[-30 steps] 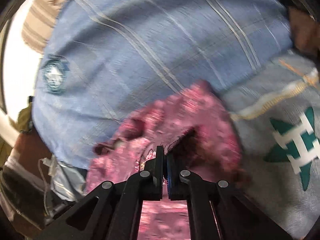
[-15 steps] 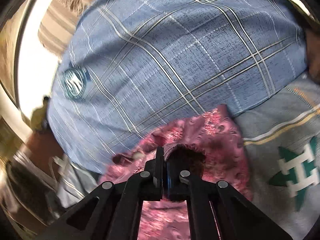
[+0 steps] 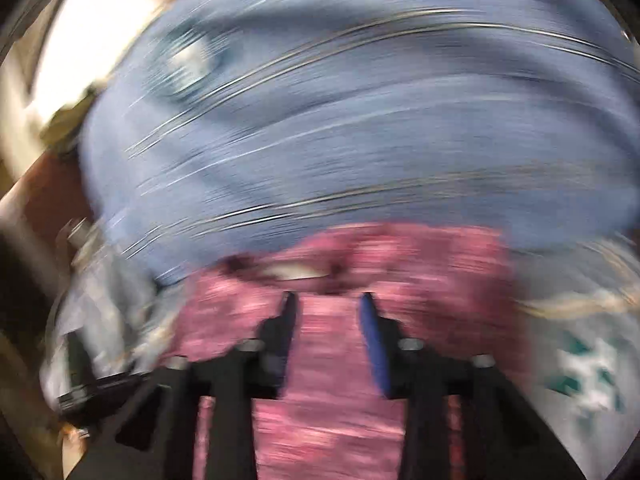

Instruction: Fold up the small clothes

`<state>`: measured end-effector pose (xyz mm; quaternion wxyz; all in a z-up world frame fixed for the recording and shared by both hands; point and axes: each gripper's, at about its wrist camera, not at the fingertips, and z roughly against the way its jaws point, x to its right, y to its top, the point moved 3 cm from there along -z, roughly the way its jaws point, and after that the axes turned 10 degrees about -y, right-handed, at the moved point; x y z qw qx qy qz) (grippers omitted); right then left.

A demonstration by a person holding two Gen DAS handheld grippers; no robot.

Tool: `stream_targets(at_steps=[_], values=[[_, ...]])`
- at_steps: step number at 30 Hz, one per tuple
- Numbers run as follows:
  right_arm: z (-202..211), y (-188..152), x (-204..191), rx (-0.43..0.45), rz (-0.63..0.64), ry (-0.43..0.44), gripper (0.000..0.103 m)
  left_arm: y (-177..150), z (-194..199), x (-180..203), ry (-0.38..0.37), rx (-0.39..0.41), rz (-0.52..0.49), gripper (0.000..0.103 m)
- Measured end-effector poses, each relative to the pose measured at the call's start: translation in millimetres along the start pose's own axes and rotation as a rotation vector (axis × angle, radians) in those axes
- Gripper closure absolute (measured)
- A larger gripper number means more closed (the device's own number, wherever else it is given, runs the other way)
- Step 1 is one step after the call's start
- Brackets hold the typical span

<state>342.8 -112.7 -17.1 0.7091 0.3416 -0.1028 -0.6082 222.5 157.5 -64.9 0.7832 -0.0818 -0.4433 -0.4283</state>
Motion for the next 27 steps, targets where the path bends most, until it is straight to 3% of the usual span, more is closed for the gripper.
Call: stream_targets(at_steps=[2,5,11,16,17,18,20,22,27], values=[[-37,11,-51,-0.081,0.069,0.103,0.062,-2,-2,-2,0.0,0.0,0.002,0.09],[-82,18,-102,-0.143,0.139,0.142,0.062,-3,-4,-3,-0.007,-0.006,-0.004,0.09],[-166,25,-177,-0.201,0.341,0.057,0.062,-2,-12,-2,-0.024,-0.023,-0.016,0.09],[-204,30,-181,-0.27,0.349,0.052,0.064,3,-12,-8,-0.027,-0.018,-0.006,0.09],[-208,27,-184,-0.279,0.384,0.026,0.085,3,-12,-9,-0.026,-0.019,-0.007,0.091],[-207,23,-191,-0.271,0.458,-0.002,0.099,4,-11,-10,-0.018,-0.018,-0.004,0.091],[-189,28,-203,-0.178,0.521,0.017,0.099,5,-11,-13,0.006,-0.011,-0.002,0.093],[-178,43,-200,-0.105,0.459,0.021,0.099,5,-13,-13,0.024,-0.01,-0.009,0.096],[-210,21,-195,-0.177,0.521,-0.051,0.099,3,-12,-13,0.034,-0.013,-0.008,0.096]])
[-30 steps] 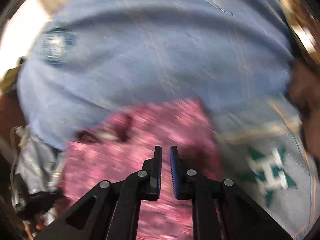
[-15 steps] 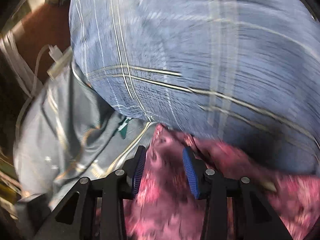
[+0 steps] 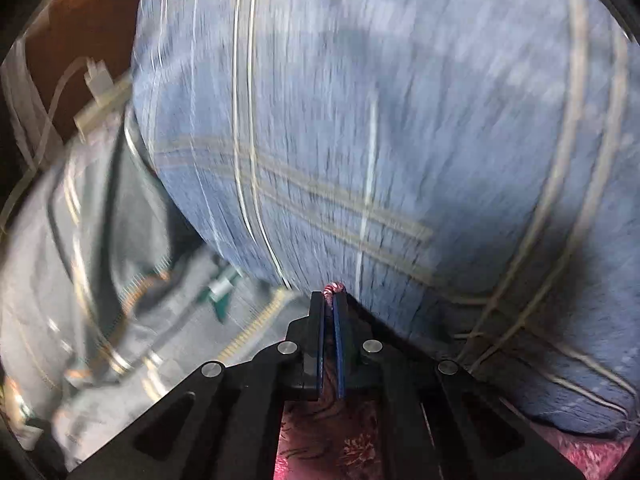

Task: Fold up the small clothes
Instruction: 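Hold the folded side with the left gripper while the right gripper presses the fold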

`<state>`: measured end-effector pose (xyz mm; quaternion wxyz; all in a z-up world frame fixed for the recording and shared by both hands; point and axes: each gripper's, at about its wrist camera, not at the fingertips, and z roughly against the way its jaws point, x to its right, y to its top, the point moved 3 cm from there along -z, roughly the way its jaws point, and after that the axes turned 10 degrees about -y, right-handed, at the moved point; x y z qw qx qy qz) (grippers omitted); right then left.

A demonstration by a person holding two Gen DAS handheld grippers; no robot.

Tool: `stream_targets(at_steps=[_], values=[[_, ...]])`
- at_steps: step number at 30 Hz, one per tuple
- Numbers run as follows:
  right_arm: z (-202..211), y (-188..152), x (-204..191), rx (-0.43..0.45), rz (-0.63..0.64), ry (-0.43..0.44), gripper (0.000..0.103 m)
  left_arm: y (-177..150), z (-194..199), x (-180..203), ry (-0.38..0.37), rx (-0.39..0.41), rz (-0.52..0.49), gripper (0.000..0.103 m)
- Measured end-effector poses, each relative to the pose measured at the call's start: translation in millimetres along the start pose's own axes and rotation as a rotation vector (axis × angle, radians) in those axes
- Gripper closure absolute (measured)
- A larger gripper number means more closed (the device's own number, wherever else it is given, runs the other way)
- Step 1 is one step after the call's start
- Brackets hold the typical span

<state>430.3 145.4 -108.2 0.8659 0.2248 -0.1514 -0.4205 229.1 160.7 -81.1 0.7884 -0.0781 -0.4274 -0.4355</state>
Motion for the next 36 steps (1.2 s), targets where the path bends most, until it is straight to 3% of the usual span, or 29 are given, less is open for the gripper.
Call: stream_targets(at_steps=[4,10,13,16,18,21,25,29,31,36], values=[[-18,-13,-3,-0.05,-0.016,-0.05,0.097,-4,3,7,0.005,0.001,-0.01,0.096],[59,-36,26,0.04,-0.143,0.056,0.089,-11,12,32,0.015,0.032,-0.108,0.096],[106,-78,61,0.072,-0.195,0.049,0.082,-10,14,36,0.016,0.029,-0.123,0.094],[143,-137,125,0.058,-0.34,-0.018,0.08,5,15,28,0.039,0.028,-0.12,0.08],[165,-179,171,0.047,-0.459,-0.091,0.08,13,17,23,0.052,0.029,-0.128,0.065],[187,-232,225,0.023,-0.626,-0.217,0.076,20,10,21,0.103,0.022,-0.174,0.064],[195,-284,264,-0.019,-0.775,-0.224,0.073,13,-2,23,0.175,0.0,-0.226,0.064],[184,-293,262,0.016,-0.864,-0.14,0.07,9,-6,24,0.216,0.002,-0.259,0.064],[183,-286,260,0.063,-0.891,-0.108,0.062,9,-7,24,0.223,0.0,-0.266,0.064],[203,-278,243,0.228,-0.936,-0.186,0.062,10,-7,23,0.213,-0.001,-0.252,0.064]])
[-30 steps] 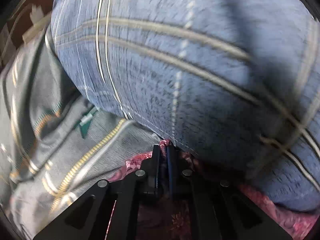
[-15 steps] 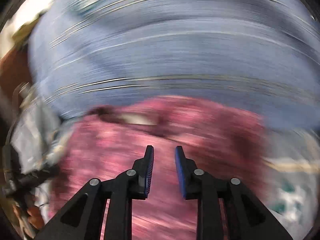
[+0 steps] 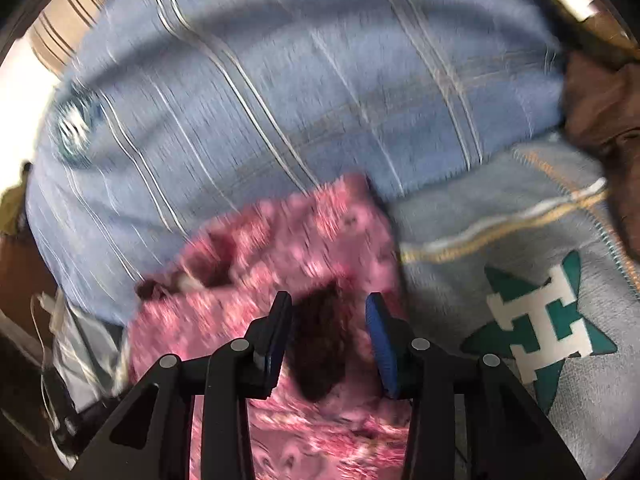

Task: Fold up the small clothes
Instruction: 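Hold the folded side with the left gripper while the right gripper presses the fold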

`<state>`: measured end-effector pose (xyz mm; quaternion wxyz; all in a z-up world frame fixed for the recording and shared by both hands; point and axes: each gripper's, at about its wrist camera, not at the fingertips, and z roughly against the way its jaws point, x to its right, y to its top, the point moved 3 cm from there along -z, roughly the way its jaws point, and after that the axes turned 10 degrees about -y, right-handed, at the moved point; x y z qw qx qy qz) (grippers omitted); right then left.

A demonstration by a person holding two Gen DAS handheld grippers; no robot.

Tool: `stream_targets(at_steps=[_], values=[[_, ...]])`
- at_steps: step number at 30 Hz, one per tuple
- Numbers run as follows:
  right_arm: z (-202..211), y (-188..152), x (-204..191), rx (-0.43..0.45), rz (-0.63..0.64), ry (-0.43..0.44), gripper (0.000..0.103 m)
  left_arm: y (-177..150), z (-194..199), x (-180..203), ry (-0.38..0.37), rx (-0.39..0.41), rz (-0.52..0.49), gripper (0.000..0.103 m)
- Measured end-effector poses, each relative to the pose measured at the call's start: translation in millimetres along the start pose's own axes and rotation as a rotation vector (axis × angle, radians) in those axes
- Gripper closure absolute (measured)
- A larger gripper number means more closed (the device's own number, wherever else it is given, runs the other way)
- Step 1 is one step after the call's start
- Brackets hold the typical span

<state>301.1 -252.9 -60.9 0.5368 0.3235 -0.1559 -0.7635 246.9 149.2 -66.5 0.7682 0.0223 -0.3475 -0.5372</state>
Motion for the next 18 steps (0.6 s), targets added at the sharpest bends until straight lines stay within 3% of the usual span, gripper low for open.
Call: stream_targets(at_steps=[2,5,6,7,8,9,11,13,15,16,18], values=[[1,-2,-10,0.003,0.03,0.029,0.058,0,-1,-1,-0.001,0.001,0.006,0.064],[-26,-9,-20,-0.127,0.1,-0.029,0.054,0,1,1,0.004,0.002,-0.006,0.064],[-34,-13,-24,-0.156,0.117,-0.042,0.059,0,2,1,0.005,0.002,-0.007,0.064],[-36,-14,-29,-0.159,0.143,-0.026,0.092,0,2,1,0.005,0.0,-0.009,0.064],[-33,-12,-32,-0.143,0.162,-0.025,0.101,0,2,1,0.003,-0.001,-0.008,0.064],[-21,-6,-36,-0.064,0.182,-0.031,0.101,0,2,0,0.002,0.0,-0.007,0.064],[-16,1,-37,-0.02,0.187,-0.051,0.101,0,1,1,0.008,0.001,-0.011,0.064],[-31,0,-33,-0.051,0.219,-0.128,0.101,-1,-1,3,0.021,0.001,-0.029,0.064],[-57,-11,-28,-0.149,0.27,-0.185,0.1,-2,-1,6,0.034,0.006,-0.049,0.064],[-52,-12,-28,-0.114,0.273,-0.185,0.101,-4,0,7,0.043,0.009,-0.061,0.064],[-37,-12,-28,-0.107,0.246,-0.164,0.092,-7,1,11,0.068,0.012,-0.086,0.064]])
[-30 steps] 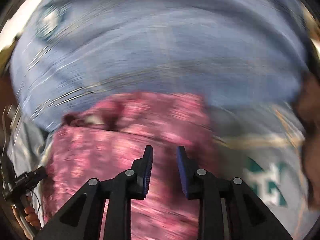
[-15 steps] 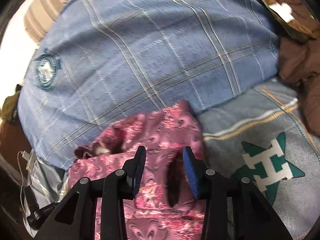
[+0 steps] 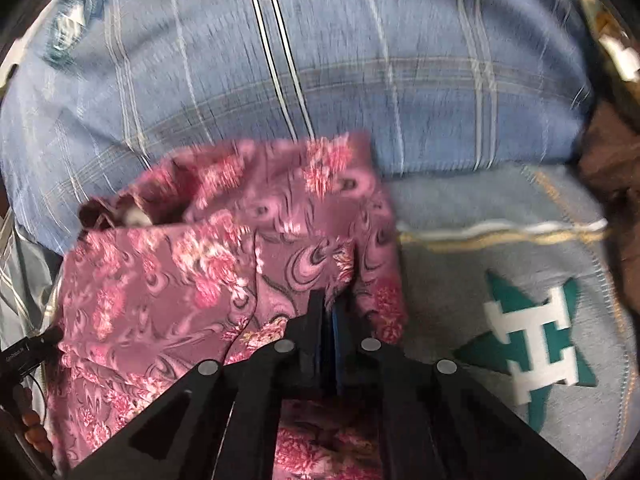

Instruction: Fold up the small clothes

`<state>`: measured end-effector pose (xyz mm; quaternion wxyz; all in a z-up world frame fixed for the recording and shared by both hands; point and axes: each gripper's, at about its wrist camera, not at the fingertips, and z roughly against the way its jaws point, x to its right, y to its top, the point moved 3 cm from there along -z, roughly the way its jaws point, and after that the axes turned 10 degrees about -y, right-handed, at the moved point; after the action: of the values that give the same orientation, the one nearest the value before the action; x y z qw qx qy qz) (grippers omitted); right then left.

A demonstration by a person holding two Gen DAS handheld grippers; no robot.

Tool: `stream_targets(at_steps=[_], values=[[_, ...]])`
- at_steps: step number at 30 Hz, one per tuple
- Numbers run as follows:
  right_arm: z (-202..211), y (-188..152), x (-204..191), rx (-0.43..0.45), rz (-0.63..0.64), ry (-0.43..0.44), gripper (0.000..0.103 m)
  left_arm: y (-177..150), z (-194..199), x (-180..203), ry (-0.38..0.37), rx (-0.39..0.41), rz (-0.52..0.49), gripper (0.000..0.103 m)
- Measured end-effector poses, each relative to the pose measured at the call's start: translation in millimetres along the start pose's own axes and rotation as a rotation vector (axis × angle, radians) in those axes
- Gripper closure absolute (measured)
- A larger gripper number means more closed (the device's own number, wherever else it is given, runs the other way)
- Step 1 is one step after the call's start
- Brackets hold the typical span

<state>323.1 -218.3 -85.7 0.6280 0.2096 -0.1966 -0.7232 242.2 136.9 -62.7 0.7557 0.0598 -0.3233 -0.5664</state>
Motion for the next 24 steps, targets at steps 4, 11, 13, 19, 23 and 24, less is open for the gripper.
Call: stream_targets(at_steps=[4,11,13,19,23,24], values=[[34,-17,8,-0.003,-0.013,0.049,0.089,-15,10,10,0.023,-0.007,-0.023,0.064],[105,-85,42,0.0,0.032,0.067,0.076,-52,40,24,0.044,-0.051,-0.066,0.064],[120,-102,56,-0.002,0.023,0.062,0.074,-62,53,27,0.058,-0.053,-0.085,0.064],[148,-145,103,-0.013,-0.06,0.074,0.071,-86,85,28,0.123,-0.052,-0.151,0.064],[160,-165,129,-0.027,-0.098,0.066,0.068,-106,104,13,0.062,-0.136,-0.144,0.061],[163,-170,134,-0.033,-0.104,0.069,0.067,-110,111,7,0.043,-0.158,-0.142,0.055]])
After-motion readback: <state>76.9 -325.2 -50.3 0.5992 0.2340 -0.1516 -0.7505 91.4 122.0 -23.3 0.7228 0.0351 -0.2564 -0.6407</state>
